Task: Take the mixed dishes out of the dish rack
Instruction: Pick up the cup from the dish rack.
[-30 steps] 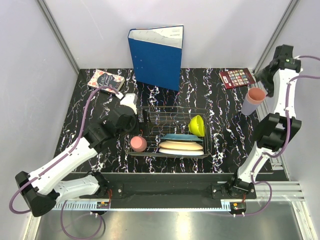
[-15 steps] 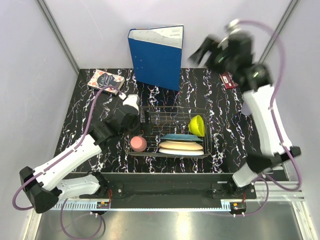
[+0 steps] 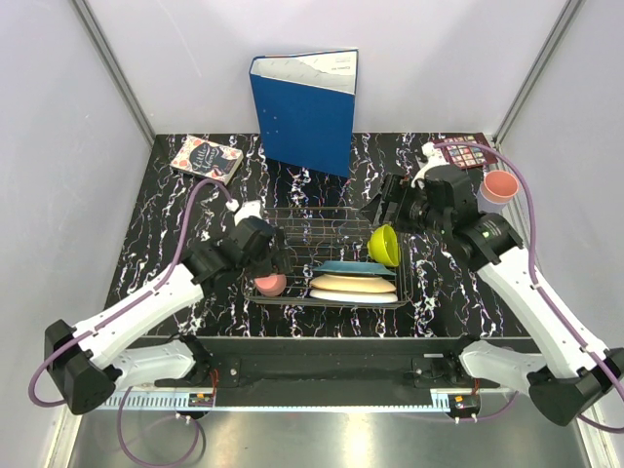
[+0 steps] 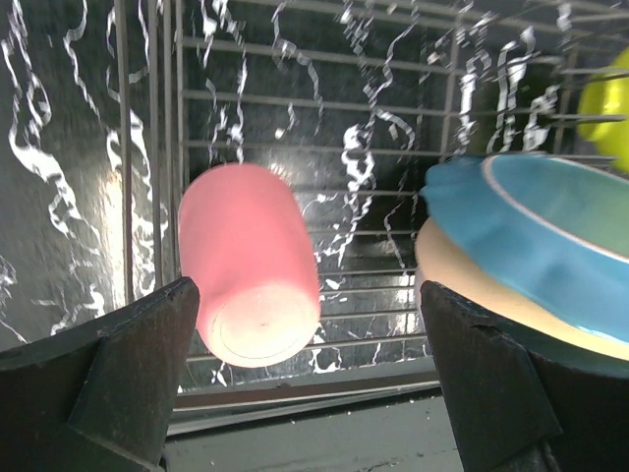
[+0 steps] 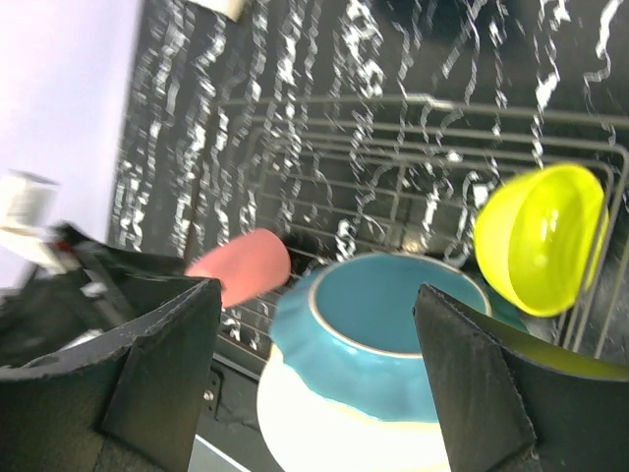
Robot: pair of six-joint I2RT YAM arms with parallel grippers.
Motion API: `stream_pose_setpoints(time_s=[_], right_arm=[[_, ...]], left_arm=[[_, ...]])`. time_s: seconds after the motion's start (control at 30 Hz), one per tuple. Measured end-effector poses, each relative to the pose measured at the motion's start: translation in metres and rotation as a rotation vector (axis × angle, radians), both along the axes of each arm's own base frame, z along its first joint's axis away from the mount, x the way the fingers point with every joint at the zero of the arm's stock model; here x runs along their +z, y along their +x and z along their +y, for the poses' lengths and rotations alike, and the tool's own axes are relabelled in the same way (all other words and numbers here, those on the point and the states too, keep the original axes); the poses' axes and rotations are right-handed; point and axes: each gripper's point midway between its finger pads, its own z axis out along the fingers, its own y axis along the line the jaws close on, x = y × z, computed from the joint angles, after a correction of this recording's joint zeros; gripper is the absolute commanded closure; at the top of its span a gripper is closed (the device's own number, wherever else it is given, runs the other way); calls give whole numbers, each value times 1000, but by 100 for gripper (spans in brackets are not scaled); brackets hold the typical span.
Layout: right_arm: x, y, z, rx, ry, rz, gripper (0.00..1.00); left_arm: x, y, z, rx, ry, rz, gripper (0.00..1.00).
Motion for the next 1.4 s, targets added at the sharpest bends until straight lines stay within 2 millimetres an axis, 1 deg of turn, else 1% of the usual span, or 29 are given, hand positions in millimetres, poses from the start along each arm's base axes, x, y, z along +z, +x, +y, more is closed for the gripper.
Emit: stream_pose_setpoints(time_s=[0.03,0.1,0.23,0.3,0.33,0.5,0.6,0.73,0.83,0.87,0.97,1.0,1.07,1.1,1.17,1.2,1.3,1.4], right_arm=[[6,0,0,1,13,-21,13],[12,0,1,3,27,-42,13],[14,-1,3,15,36,-45,13],[14,-2,4,24,39,-42,13],[14,-2,5,26,40,-42,13],[13,-2,4,29,35,-44,13],[12,-2,4,29,34,-43,13],[9,-3,4,29,30,-36,13],[6,-3,4,29,26,-28,13],[4,-3,4,29,24,-25,13],[1,-4,3,29,19,-16,13],[0,-4,3,29,18,-14,13],[-1,-5,3,29,16,-12,13],[-1,-5,3,29,16,-11,13],[-1,-5,3,29,16,-11,13],[-1,-5,2,28,16,-12,13],[0,-6,2,28,17,-14,13],[1,-7,1,29,15,-13,13]], left_arm=[[-6,-2,0,9,1,18,1],[-17,-4,1,23,14,50,1],[-42,-9,3,49,50,118,2],[-48,-11,4,57,57,134,3],[-51,-11,5,60,59,139,4],[-62,-16,3,77,38,166,4],[-64,-18,0,74,27,172,4],[-66,-21,-4,61,18,178,9],[-66,-23,-6,53,14,184,19],[-67,-24,-6,50,16,188,25],[-71,-26,-9,40,23,200,34],[-71,-26,-10,37,22,200,40],[-70,-26,-10,32,22,197,47],[-70,-27,-10,29,23,197,53],[-69,-26,-11,20,26,193,60],[-68,-26,-11,16,27,190,67],[-55,-25,-12,-12,28,174,79],[-28,-21,-16,-47,15,133,87]])
